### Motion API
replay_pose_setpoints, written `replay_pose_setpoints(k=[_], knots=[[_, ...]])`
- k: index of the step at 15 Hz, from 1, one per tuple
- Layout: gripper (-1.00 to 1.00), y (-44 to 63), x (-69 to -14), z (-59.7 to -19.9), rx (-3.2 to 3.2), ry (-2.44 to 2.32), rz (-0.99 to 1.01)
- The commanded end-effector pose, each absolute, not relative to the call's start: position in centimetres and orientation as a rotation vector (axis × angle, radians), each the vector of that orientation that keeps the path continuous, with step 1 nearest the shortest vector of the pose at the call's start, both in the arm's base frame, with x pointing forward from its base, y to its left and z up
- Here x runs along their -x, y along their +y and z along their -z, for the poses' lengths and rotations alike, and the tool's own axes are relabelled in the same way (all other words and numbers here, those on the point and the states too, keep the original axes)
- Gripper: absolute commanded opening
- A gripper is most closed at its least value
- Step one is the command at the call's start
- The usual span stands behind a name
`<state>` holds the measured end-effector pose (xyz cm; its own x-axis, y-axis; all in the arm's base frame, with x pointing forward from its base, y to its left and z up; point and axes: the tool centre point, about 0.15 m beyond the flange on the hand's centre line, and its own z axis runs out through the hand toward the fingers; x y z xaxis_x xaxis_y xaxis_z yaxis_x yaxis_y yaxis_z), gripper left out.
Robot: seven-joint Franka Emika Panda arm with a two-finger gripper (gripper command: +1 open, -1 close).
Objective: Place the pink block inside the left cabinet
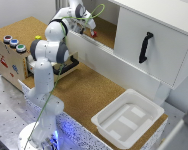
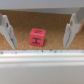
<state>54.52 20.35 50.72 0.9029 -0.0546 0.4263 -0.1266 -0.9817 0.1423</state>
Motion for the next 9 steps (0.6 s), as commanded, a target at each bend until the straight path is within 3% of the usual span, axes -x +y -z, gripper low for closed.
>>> replay_pose_setpoints(k=[1, 9], knots=[[1.00, 19.9, -43.0, -48.1, -3.029, 0.094, -0.833], [1.00, 32.3, -39.9, -48.7, -3.120, 0.957, -0.520]])
